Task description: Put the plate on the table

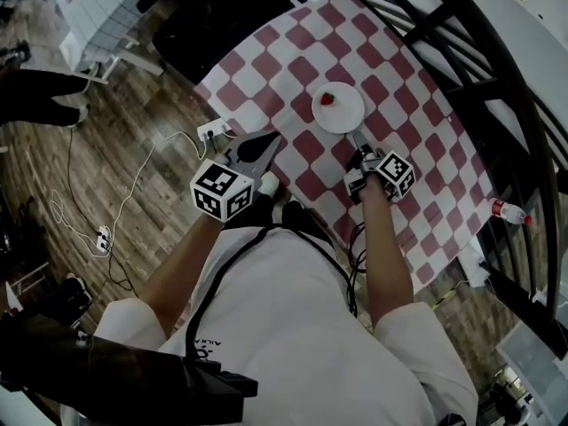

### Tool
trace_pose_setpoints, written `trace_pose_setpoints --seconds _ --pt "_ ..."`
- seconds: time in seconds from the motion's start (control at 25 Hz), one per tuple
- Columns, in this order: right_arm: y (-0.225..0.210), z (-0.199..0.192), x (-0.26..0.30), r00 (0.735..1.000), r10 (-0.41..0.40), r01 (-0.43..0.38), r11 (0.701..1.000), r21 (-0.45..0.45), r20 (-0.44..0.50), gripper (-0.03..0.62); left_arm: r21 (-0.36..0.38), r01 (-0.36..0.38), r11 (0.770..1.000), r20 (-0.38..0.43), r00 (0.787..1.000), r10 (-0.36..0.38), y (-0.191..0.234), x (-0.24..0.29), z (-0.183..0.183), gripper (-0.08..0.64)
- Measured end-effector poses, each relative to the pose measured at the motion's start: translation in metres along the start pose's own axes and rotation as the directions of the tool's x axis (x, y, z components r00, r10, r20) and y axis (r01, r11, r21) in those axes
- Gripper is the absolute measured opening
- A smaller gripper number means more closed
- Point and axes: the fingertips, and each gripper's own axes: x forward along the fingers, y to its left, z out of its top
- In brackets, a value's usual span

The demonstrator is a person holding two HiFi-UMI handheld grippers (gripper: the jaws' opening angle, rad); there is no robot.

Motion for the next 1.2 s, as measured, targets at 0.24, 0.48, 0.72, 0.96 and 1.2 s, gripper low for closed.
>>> trace_pose_setpoints --seconds 0.24,0.48,0.72,0.96,1.2 --pt "0.035 -0.007 -0.037 0.996 0.082 -0.078 0.993 -0.083 0.047 0.006 0.024 0.054 0.998 0.007 0.999 -0.054 -0.015 0.004 0.007 0.005" --pt "0.072 -0.016 -0.074 0.976 0.201 -0.188 0.969 -0.158 0.077 0.006 0.048 0.095 0.994 0.009 0.995 -0.095 -0.027 0.008 0.015 0.005" --pt "0.105 -0.029 -0.108 0.968 0.237 -0.204 0.933 -0.297 0.081 0.006 0.071 0.129 0.989 0.021 0.991 -0.131 -0.034 0.005 0.03 0.005" --pt "0.133 -0.038 -0.137 0.951 0.287 -0.22 0.893 -0.393 0.118 0.006 0.1 0.167 0.981 0.036 0.985 -0.171 -0.044 0.002 0.048 0.005" --pt "0.159 -0.044 -0.163 0.935 0.326 -0.216 0.837 -0.503 0.141 0.006 0.111 0.211 0.971 0.04 0.976 -0.216 -0.053 -0.003 0.053 0.005"
